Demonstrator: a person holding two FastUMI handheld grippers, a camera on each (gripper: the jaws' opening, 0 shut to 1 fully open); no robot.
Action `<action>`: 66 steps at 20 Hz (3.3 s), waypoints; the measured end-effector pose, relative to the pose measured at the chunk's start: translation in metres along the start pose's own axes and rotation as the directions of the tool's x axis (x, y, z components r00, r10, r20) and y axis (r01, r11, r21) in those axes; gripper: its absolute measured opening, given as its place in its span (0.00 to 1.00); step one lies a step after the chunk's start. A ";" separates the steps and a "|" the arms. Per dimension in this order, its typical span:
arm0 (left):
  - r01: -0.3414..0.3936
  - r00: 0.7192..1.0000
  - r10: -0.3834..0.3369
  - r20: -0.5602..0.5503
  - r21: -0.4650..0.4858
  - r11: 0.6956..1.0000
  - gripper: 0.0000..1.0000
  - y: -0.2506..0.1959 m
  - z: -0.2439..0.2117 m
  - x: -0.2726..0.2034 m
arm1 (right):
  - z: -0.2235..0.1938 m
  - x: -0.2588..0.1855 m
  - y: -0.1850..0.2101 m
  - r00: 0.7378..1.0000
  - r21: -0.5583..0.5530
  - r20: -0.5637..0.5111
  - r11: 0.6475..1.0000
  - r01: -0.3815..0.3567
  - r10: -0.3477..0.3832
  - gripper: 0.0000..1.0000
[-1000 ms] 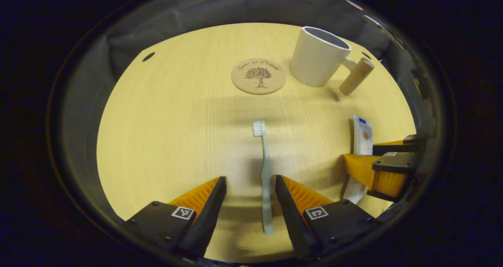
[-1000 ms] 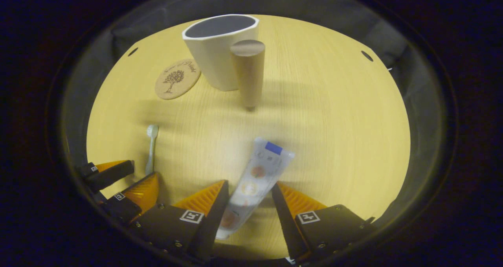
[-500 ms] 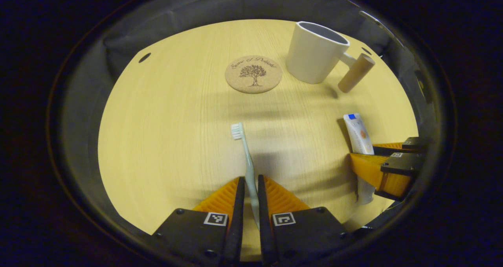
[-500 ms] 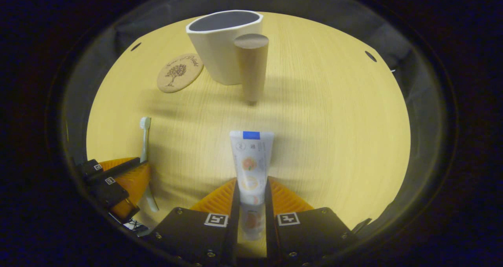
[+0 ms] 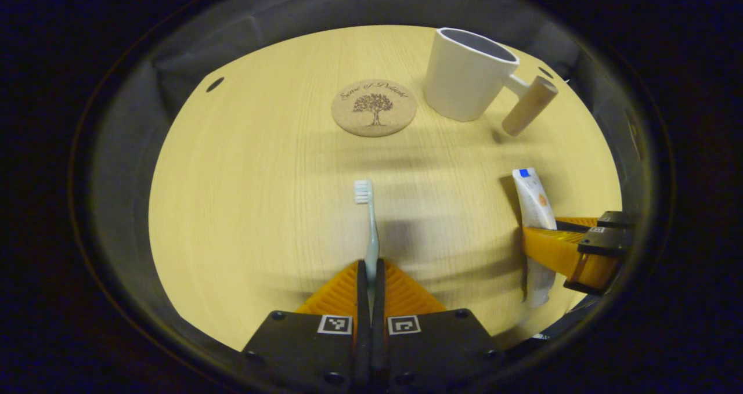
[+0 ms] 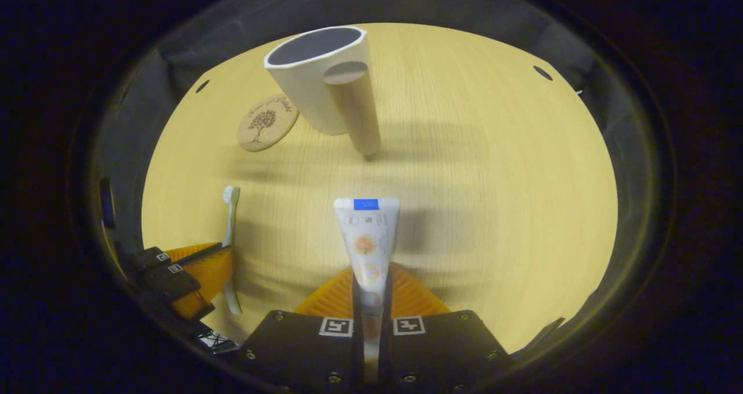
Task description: Put the toothbrush and toothpaste on the desktop into the cup, then pick up the cup and place it on the coaster on the desktop.
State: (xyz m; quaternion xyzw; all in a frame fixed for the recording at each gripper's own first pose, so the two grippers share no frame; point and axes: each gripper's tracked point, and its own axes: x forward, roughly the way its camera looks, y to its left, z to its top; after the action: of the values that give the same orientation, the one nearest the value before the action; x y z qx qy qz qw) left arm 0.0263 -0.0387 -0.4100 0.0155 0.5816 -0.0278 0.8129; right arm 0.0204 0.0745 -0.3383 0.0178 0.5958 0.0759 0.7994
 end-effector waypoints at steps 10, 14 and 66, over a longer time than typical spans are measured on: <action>0.022 0.998 -0.020 0.060 -0.033 0.999 0.08 0.002 0.000 -0.002 | 0.011 -0.017 0.001 0.995 -0.014 0.070 0.997 -0.073 0.074 0.11; 0.033 0.990 -0.028 0.139 -0.033 0.999 0.08 0.008 0.011 -0.014 | 0.037 -0.044 0.005 0.977 0.007 0.164 0.990 -0.138 0.135 0.11; 0.046 0.912 -0.020 0.410 -0.053 0.998 0.08 0.031 0.095 -0.087 | 0.259 -0.104 0.010 0.729 0.048 0.674 0.977 -0.207 0.121 0.59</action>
State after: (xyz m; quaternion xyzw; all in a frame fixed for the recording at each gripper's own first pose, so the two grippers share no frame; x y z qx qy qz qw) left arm 0.0898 -0.0104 -0.2967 -0.0255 0.3995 -0.0261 0.9160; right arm 0.2381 0.0854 -0.1635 0.1441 0.2698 0.0989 0.9469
